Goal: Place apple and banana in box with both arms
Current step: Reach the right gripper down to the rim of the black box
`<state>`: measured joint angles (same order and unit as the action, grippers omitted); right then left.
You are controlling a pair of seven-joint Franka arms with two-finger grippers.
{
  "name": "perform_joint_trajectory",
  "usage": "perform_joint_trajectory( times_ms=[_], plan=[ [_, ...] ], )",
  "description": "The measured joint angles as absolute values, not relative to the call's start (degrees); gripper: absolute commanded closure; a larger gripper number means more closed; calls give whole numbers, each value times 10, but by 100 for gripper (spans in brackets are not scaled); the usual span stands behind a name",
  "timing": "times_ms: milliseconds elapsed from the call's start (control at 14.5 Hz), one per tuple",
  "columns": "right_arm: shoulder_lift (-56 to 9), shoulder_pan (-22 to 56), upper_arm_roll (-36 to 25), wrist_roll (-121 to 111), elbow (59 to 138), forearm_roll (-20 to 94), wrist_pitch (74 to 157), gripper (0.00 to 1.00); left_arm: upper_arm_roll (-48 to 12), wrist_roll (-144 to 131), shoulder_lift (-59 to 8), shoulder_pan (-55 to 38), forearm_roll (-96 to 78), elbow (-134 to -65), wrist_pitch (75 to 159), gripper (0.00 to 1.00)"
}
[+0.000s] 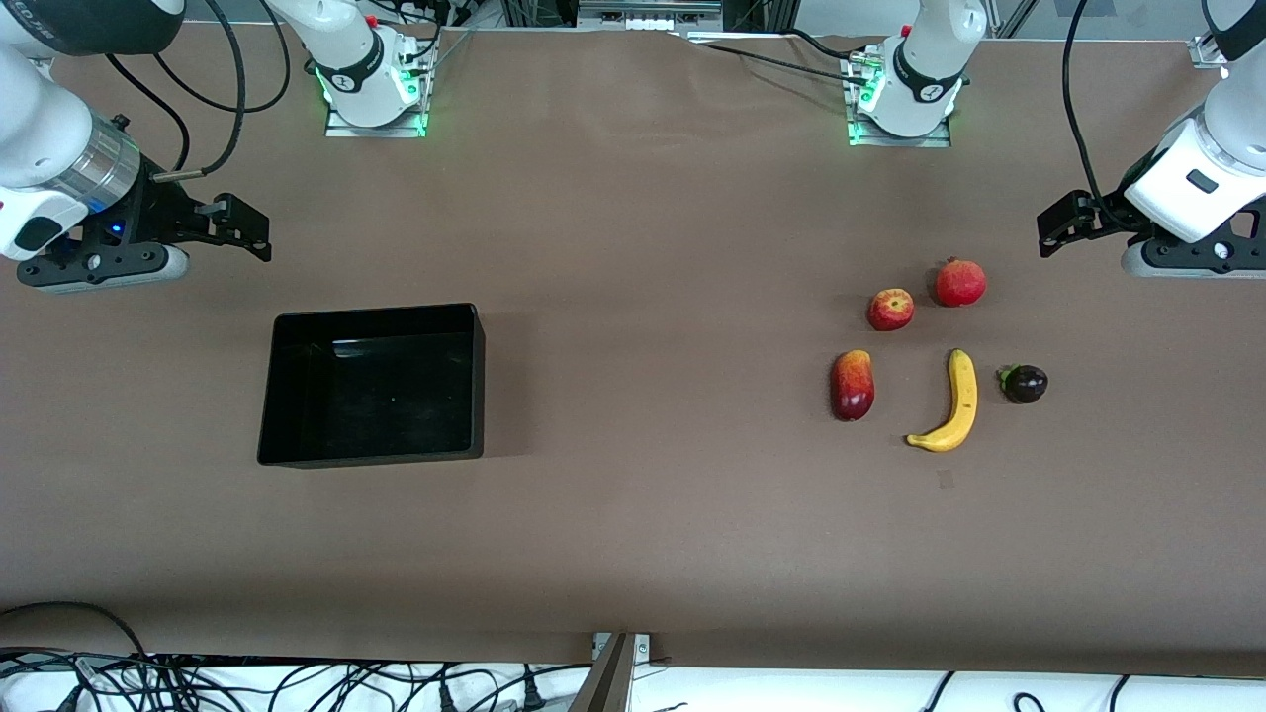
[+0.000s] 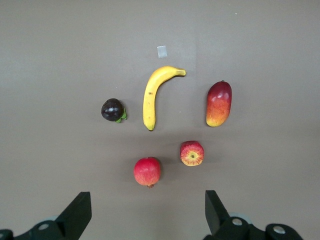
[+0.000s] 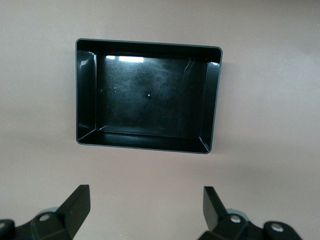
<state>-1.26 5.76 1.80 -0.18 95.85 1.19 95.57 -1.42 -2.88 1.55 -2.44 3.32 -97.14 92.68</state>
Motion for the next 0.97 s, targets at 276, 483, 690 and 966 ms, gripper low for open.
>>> perform_joint_trajectory(
  times_ms=[276, 483, 690, 966],
  plan=[
    [-13, 58, 18, -2, 958, 12, 955, 0, -14, -29, 15, -24, 33, -971, 927, 0],
    [-13, 58, 18, -2, 958, 12, 953, 0, -14, -29, 15, -24, 33, -971, 927, 0],
    [-20, 58, 17, -2, 967, 9, 950, 0, -14, -29, 15, -24, 33, -971, 927, 0],
    [-69, 55, 3, -2, 1014, -9, 1012, 0, -14, -29, 15, -24, 33, -971, 925, 0]
  ],
)
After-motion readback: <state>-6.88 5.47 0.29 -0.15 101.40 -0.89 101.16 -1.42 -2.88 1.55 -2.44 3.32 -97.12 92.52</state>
